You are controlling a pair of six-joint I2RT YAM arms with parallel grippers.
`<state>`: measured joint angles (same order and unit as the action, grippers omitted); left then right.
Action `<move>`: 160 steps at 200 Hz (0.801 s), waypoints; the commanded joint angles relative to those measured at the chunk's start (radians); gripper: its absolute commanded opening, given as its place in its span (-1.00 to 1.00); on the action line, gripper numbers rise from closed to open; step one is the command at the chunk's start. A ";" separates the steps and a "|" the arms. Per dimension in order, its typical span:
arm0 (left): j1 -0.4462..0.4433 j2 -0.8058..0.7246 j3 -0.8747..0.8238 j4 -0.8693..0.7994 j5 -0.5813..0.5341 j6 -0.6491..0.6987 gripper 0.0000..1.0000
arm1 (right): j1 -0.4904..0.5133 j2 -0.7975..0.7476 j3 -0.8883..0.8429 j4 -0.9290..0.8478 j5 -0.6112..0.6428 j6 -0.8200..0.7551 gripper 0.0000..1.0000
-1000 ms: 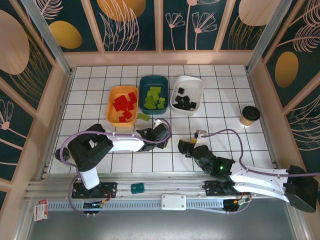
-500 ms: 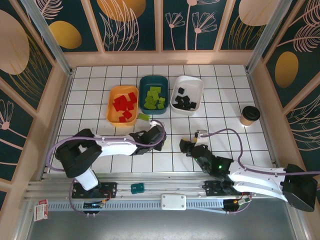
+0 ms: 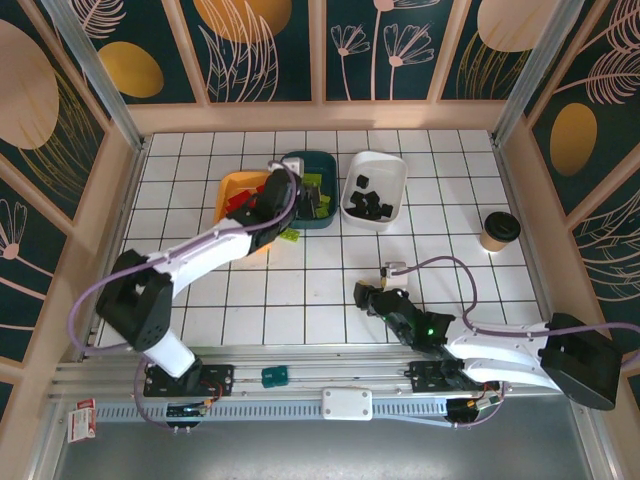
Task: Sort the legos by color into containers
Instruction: Place the lego in the container.
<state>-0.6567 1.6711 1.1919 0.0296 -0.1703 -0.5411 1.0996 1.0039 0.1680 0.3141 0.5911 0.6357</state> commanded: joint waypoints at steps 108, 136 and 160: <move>0.080 0.439 0.426 -0.059 0.059 0.001 0.37 | 0.000 0.044 0.030 0.025 0.001 0.027 0.35; 0.080 0.350 0.363 -0.016 0.089 -0.012 0.57 | -0.001 0.044 0.029 0.026 0.001 0.023 0.36; 0.080 0.230 0.240 0.047 0.128 -0.036 0.70 | -0.006 0.055 0.036 0.041 -0.007 0.006 0.37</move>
<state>-0.5785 2.0438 1.5219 0.0006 -0.0929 -0.5510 1.0992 1.0451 0.1749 0.3286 0.5743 0.6418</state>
